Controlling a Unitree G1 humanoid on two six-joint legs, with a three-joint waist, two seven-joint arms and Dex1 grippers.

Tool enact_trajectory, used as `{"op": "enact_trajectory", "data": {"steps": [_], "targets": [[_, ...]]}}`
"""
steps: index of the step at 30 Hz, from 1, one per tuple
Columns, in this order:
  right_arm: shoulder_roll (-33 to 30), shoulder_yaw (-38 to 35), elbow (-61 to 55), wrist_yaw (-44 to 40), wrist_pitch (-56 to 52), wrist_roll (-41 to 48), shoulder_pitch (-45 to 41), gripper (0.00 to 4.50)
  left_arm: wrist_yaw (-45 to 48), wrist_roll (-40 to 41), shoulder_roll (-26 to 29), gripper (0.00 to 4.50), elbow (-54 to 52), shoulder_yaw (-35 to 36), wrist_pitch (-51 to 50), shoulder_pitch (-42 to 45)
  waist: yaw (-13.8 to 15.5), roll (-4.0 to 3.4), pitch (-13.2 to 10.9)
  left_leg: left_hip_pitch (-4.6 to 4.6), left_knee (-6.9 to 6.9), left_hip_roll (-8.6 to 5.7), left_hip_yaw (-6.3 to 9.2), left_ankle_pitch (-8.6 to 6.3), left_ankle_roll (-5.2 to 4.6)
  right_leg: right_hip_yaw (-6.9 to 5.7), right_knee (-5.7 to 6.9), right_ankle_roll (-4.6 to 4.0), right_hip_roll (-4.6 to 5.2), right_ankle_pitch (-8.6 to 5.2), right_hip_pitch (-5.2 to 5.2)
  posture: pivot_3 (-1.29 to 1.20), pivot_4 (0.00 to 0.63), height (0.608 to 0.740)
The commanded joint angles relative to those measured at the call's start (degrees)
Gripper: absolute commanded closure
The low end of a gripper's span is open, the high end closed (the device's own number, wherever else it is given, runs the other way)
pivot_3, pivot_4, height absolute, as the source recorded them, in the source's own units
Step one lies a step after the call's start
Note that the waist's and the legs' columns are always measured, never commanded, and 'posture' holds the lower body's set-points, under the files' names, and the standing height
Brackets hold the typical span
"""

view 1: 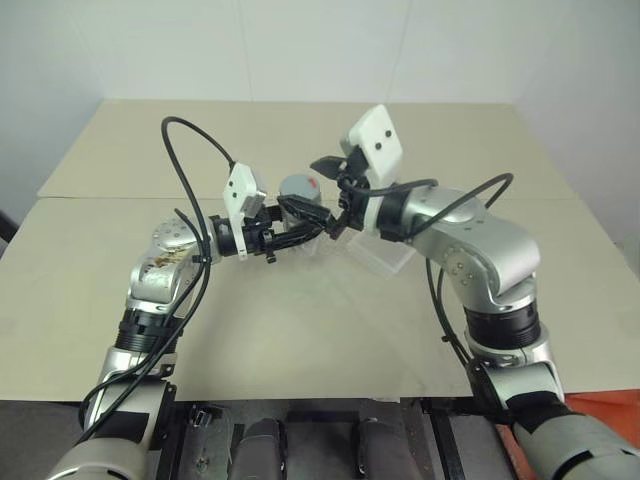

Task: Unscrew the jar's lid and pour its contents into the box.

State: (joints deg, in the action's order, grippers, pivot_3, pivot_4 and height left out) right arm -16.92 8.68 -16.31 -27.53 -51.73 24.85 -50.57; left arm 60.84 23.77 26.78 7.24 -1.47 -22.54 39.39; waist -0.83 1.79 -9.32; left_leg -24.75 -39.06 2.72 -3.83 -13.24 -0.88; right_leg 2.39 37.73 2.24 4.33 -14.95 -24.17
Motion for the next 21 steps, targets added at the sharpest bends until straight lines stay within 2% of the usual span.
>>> {"op": "enact_trajectory", "data": {"steps": [1,21], "targets": [[-0.25,-0.87,-0.82,0.04,1.91,-0.83,-1.06,0.04,1.06,1.02,1.18,2.50,-2.57,0.63,0.00,-0.24,-0.01,0.00,0.00,0.00,0.00,0.00,0.00,0.00,0.00,0.00,0.00,0.00,0.00,0.00,0.00,0.00,0.150,0.740],[-4.69,-2.17,-4.93,-3.13,1.68,0.43,2.53,0.04,6.76,5.90,8.44,2.50,-7.43,2.52,-1.76,-4.12,0.13,0.00,0.00,0.01,0.00,0.01,-0.01,0.00,0.00,0.00,-0.08,0.00,0.00,0.00,0.01,0.00,0.150,0.740]]}}
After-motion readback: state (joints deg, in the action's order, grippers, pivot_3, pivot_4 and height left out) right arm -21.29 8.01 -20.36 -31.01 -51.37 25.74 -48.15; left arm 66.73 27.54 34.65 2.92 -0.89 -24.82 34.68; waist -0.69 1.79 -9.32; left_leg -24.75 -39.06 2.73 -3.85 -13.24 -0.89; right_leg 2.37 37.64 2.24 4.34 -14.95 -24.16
